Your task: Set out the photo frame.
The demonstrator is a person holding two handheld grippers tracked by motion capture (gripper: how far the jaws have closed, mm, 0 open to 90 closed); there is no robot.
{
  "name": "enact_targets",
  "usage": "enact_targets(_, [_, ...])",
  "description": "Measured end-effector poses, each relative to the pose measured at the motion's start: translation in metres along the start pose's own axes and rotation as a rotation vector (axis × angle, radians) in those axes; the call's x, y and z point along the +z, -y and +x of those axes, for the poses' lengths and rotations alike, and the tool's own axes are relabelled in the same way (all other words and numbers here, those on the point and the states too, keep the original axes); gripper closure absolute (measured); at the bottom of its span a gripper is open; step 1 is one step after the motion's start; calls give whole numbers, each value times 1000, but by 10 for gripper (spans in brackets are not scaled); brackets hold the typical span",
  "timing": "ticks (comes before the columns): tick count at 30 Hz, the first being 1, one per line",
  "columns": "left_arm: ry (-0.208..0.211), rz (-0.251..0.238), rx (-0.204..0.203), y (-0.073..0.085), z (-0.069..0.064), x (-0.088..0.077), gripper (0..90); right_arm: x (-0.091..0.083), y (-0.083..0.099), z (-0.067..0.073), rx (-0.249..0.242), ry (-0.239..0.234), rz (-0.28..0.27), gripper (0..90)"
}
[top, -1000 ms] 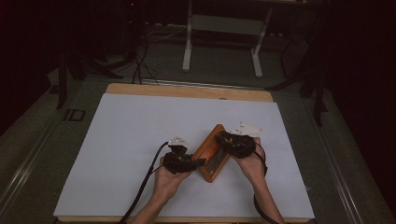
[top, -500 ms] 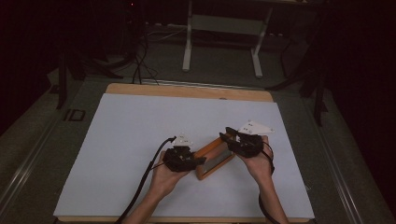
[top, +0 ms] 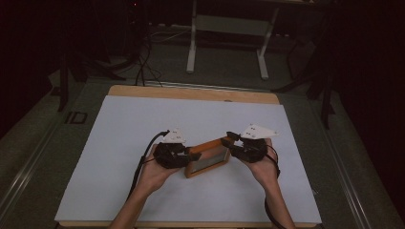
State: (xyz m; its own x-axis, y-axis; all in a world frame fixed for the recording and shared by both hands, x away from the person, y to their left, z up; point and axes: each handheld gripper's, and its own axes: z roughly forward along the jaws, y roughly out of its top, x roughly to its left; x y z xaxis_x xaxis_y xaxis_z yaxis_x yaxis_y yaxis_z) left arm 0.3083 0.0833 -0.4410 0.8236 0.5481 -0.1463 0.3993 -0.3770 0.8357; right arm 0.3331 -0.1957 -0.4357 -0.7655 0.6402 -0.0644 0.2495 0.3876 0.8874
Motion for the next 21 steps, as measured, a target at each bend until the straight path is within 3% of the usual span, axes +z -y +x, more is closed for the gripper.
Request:
enact_targets(6, [-1,-12,25,-8,9,-16,695,2,-1,4,-14,-38,2,620])
enact_targets(11, [21,-10,35,-11,16,-22,695,3,-1,4,-11,-63,1,605])
enact_targets(14, [38,-3,49,-16,21,-26,695,2,-1,5,-21,-82,-6,552])
enact_targets(21, [57,-7,65,-20,21,-33,694,4,-2,7,-29,-100,5,511])
